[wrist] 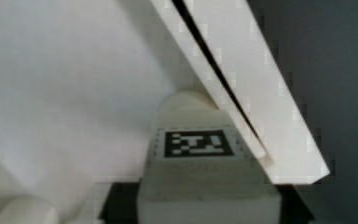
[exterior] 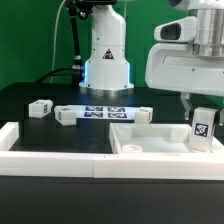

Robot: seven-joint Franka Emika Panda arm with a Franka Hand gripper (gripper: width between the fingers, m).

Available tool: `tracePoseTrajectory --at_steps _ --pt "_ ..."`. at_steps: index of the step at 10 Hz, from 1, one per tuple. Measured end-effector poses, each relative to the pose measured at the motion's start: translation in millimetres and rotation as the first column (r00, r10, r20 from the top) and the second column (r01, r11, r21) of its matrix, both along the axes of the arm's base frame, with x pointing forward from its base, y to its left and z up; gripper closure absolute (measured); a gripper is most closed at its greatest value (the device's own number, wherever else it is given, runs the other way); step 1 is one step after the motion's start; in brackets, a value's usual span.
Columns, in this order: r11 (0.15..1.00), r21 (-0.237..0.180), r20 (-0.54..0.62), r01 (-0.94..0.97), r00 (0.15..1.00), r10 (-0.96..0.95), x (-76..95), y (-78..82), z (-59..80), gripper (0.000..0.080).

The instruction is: Assemble one leg

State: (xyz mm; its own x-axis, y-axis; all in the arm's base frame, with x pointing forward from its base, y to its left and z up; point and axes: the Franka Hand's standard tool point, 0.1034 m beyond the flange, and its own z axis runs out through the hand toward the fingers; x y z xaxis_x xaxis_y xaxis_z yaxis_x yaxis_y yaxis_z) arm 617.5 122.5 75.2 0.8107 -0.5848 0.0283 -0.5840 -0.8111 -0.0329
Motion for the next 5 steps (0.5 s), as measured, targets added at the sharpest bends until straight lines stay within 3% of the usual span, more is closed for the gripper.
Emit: tracePoseTrajectory --at_steps 3,5 --pt "0.942 0.044 0.035 0.332 0.942 -0.334 2.0 0.1 -0.2 0.0508" --pt "0.893 0.058 0.024 0.445 0.894 -0.447 2.4 -0.2 -0.2 0.0508"
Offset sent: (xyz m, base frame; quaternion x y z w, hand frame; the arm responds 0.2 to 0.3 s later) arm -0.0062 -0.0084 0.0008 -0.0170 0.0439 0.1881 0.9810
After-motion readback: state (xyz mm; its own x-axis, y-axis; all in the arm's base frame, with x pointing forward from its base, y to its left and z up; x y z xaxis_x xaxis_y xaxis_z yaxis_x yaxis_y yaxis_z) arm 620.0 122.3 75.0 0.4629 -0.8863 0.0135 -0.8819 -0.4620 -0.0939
